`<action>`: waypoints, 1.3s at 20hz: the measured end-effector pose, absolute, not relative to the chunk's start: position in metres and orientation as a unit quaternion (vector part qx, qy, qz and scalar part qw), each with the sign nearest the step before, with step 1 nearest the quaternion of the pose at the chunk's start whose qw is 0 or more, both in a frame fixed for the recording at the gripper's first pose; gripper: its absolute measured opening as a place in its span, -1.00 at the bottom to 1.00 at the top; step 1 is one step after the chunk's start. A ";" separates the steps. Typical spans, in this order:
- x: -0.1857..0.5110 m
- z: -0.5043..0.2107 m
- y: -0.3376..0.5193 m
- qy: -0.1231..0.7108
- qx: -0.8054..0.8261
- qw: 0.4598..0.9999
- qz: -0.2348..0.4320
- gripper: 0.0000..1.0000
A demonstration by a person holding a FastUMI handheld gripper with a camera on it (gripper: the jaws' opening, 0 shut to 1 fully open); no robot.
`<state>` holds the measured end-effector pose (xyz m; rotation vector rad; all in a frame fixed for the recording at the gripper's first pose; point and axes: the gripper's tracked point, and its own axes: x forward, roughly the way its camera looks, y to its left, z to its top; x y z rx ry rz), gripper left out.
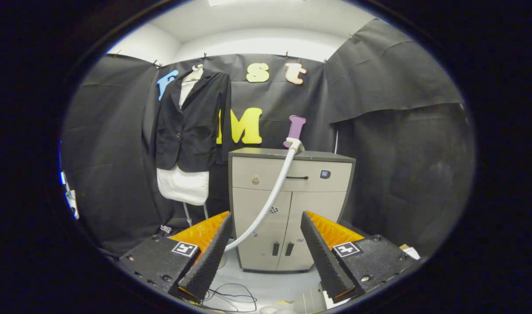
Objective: Iron the clothes twice with a garment steamer, once on the left side and once on the right side.
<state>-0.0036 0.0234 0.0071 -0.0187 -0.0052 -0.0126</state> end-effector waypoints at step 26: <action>0.203 0.118 -0.051 0.003 0.019 1.000 -0.014 0.96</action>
